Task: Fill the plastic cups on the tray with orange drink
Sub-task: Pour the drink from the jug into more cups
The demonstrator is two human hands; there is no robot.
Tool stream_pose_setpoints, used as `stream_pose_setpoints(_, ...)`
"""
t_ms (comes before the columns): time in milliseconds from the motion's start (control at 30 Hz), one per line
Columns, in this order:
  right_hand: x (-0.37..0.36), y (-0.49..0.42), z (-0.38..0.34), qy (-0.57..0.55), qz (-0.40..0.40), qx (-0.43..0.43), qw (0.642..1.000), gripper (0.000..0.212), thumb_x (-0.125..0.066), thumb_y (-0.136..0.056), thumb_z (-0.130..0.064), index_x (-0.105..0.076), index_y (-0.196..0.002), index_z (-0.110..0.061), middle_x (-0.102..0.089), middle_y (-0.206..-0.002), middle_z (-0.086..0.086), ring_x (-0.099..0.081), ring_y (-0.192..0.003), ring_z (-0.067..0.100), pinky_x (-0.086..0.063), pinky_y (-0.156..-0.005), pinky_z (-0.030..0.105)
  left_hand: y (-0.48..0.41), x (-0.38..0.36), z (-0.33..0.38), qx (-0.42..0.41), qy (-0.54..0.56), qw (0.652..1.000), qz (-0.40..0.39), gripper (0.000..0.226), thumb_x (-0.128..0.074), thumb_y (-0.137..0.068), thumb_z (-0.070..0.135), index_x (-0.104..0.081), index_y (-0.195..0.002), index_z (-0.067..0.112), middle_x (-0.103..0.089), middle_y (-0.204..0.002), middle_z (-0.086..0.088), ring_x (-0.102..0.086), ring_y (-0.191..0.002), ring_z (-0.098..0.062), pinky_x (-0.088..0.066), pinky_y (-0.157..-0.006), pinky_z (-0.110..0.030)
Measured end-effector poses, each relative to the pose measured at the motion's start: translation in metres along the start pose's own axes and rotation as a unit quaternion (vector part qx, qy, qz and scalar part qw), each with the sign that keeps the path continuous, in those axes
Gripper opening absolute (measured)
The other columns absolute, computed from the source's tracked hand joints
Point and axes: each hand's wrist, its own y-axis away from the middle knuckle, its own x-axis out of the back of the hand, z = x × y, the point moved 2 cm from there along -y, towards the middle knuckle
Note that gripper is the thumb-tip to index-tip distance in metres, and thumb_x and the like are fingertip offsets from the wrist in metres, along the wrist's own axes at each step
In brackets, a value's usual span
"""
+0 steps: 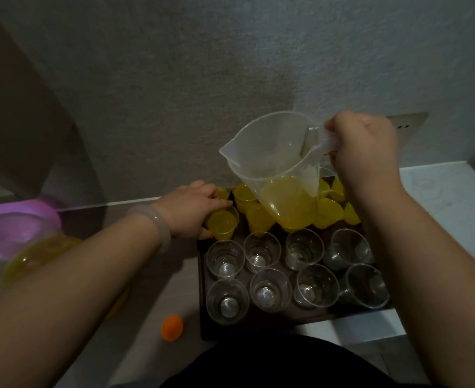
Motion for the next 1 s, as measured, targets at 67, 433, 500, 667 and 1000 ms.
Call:
stream_pose_setpoints(67,0.001,0.002,-0.002,0.0,0.002,0.001,1.0,0.033,-0.053,-0.074,-0.029,-0.042,-0.044,-0.019,-0.03,-0.046,-0.002,-0.03,-0.05,0.017,-0.03,-0.05,0.043,0.005,0.001,0.001,-0.004,0.013,1.0,0.002,0.08,-0.064,-0.082,0.044,-0.02,-0.149,0.037,-0.033,-0.139,0.0,-0.032,-0.124,-0.02,-0.035,-0.099,-0.032)
stream_pose_setpoints(433,0.004,0.009,-0.003,0.002,0.014,-0.002,1.0,0.029,-0.053,-0.069,-0.032,-0.044,-0.046,-0.018,-0.028,-0.055,0.01,-0.028,-0.056,0.023,-0.032,-0.05,0.052,0.039,0.002,0.024,-0.06,0.032,0.998,-0.007,0.086,-0.068,-0.078,0.046,-0.018,-0.148,0.042,-0.021,-0.15,0.005,-0.02,-0.136,-0.016,-0.026,-0.111,-0.03)
stream_pose_setpoints(500,0.004,0.011,-0.003,-0.001,0.014,0.0,1.0,0.028,-0.053,-0.069,-0.032,-0.046,-0.047,-0.015,-0.028,-0.056,0.01,-0.028,-0.056,0.023,-0.032,-0.05,0.052,0.039,0.0,0.027,-0.06,0.031,0.998,-0.016,0.086,-0.068,-0.078,0.048,-0.018,-0.148,0.042,-0.019,-0.151,0.005,-0.017,-0.138,-0.016,-0.024,-0.111,-0.03)
stream_pose_setpoints(667,0.007,0.015,-0.002,-0.015,0.019,-0.013,1.0,0.031,-0.053,-0.068,-0.031,-0.04,-0.042,-0.021,-0.026,-0.049,0.0,-0.025,-0.056,0.023,-0.03,-0.049,0.051,0.036,-0.006,0.037,-0.047,0.017,0.999,-0.017,0.088,-0.071,-0.072,0.055,-0.028,-0.146,0.035,-0.02,-0.15,0.003,-0.017,-0.138,-0.018,-0.026,-0.11,-0.033)
stream_pose_setpoints(1000,0.015,0.018,-0.002,0.016,0.043,-0.022,0.999,0.03,-0.053,-0.069,-0.033,-0.043,-0.043,-0.021,-0.029,-0.052,0.003,-0.029,-0.055,0.021,-0.033,-0.051,0.051,0.028,-0.006,0.044,-0.049,0.018,0.998,-0.025,0.08,-0.069,-0.073,0.057,-0.038,-0.142,0.03,-0.022,-0.149,0.002,-0.02,-0.136,-0.019,-0.027,-0.108,-0.031)
